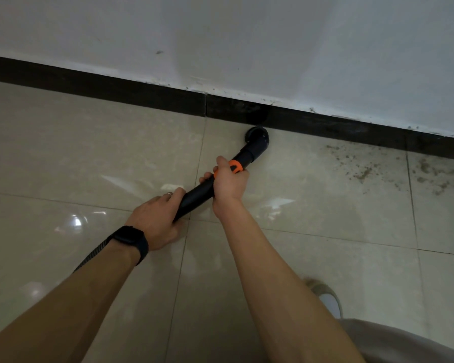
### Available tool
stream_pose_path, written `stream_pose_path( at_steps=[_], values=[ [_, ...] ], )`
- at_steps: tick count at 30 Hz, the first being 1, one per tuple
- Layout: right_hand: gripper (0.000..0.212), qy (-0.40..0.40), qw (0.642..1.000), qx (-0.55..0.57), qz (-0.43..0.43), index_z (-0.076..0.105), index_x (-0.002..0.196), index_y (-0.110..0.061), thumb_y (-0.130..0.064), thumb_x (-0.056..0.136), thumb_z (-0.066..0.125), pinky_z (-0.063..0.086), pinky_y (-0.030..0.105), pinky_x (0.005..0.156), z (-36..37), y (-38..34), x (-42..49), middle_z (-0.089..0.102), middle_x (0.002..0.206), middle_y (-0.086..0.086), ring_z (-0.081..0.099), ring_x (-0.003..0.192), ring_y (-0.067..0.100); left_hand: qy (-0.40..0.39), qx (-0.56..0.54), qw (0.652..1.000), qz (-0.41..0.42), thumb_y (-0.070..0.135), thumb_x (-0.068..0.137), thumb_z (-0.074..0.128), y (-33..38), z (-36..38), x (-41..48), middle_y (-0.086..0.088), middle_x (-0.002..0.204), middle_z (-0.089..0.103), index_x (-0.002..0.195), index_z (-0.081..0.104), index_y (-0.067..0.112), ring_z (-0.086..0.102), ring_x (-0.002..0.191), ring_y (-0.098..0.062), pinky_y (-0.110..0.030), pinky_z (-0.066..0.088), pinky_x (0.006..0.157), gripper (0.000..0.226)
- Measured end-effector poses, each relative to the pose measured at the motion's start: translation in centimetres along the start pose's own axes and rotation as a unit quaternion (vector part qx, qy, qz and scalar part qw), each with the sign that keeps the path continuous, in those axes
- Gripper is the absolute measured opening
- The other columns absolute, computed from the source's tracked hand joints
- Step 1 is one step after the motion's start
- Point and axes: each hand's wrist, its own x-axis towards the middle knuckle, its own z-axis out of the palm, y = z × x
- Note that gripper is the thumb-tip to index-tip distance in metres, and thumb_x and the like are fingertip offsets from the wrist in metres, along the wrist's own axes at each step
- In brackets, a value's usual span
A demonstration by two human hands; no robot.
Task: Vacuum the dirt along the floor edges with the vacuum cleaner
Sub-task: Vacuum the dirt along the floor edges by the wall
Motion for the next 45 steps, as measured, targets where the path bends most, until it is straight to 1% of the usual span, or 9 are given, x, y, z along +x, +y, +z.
stream_pose_path(
  at_steps=[3,6,9,14,18,23,34,42,45],
  values=[
    [0.026,0.027,0.999,0.021,-0.006,0.047,0.110,-0.014,-0.013,0.095,0.068,0.056,0.032,0.051,-1.4,-0.5,0.0,0.057,0.077,0.008,0.057,0.042,0.014,-0.014,0.020,0.999,0.023,0.027,0.084,0.059,1.2,0.0,0.5,-0.001,0.098,0.057,0.116,0.034,0.025,0.044,0.072,-0.019,-0.030,0.036,0.059,0.040],
    [0.023,0.094,0.994,0.044,-0.026,0.048,0.109,-0.013,-0.013,0.096,0.066,0.054,0.030,0.048,-4.2,-1.3,0.3,0.057,0.079,0.008,0.056,0.041,0.013,-0.043,0.037,0.996,0.070,0.027,0.084,0.058,3.3,0.5,1.3,-0.001,0.103,0.057,0.119,0.033,0.026,0.049,0.077,-0.020,-0.031,0.039,0.061,0.043],
    [0.020,0.152,0.984,0.083,-0.045,0.048,0.107,-0.011,-0.011,0.095,0.065,0.052,0.030,0.047,-7.4,-1.9,0.5,0.055,0.077,0.009,0.054,0.040,0.015,-0.063,0.058,0.988,0.129,0.027,0.083,0.055,5.6,1.3,2.2,-0.001,0.107,0.056,0.122,0.031,0.027,0.056,0.087,-0.025,-0.033,0.042,0.064,0.045],
    [0.021,0.208,0.967,0.134,-0.060,0.044,0.096,-0.013,-0.007,0.094,0.065,0.051,0.032,0.046,-11.6,-2.5,0.8,0.052,0.071,0.008,0.050,0.040,0.017,-0.071,0.096,0.973,0.196,0.028,0.084,0.052,8.7,2.8,3.4,-0.001,0.111,0.056,0.126,0.031,0.026,0.056,0.092,-0.025,-0.034,0.042,0.068,0.046],
    [0.024,0.199,0.968,0.136,-0.063,0.043,0.098,-0.014,-0.007,0.095,0.065,0.052,0.033,0.048,-12.8,-3.2,1.5,0.051,0.071,0.008,0.049,0.041,0.018,-0.063,0.090,0.973,0.203,0.027,0.083,0.053,9.6,3.5,4.0,-0.002,0.111,0.056,0.125,0.032,0.026,0.057,0.092,-0.027,-0.036,0.047,0.070,0.047],
    [0.025,0.178,0.973,0.132,-0.059,0.042,0.100,-0.015,-0.006,0.094,0.065,0.051,0.032,0.047,-12.9,-4.5,2.6,0.051,0.071,0.008,0.049,0.040,0.018,-0.058,0.089,0.974,0.199,0.028,0.083,0.053,10.3,3.6,5.1,-0.001,0.109,0.056,0.122,0.030,0.026,0.055,0.088,-0.026,-0.032,0.037,0.064,0.046],
    [0.024,0.123,0.985,0.112,-0.053,0.046,0.104,-0.014,-0.006,0.094,0.066,0.052,0.032,0.050,-12.6,-7.2,4.9,0.054,0.073,0.007,0.052,0.044,0.017,-0.033,0.080,0.982,0.168,0.029,0.084,0.056,12.1,3.4,7.5,-0.003,0.110,0.057,0.122,0.033,0.022,0.057,0.088,-0.028,-0.032,0.036,0.064,0.045],
    [0.024,0.105,0.989,0.093,-0.052,0.048,0.109,-0.012,-0.008,0.095,0.067,0.054,0.032,0.050,-12.2,-8.2,6.0,0.055,0.074,0.006,0.053,0.045,0.016,-0.018,0.057,0.987,0.150,0.025,0.085,0.055,12.6,3.3,8.2,-0.002,0.104,0.058,0.120,0.033,0.022,0.042,0.072,-0.020,-0.031,0.033,0.059,0.042],
    [0.024,0.098,0.990,0.081,-0.055,0.047,0.107,-0.012,-0.008,0.095,0.067,0.054,0.032,0.051,-11.6,-8.6,6.3,0.055,0.073,0.006,0.054,0.045,0.015,-0.016,0.043,0.989,0.139,0.024,0.084,0.055,12.7,3.1,8.4,-0.003,0.101,0.058,0.119,0.035,0.021,0.044,0.071,-0.021,-0.031,0.035,0.058,0.041]
  ],
)
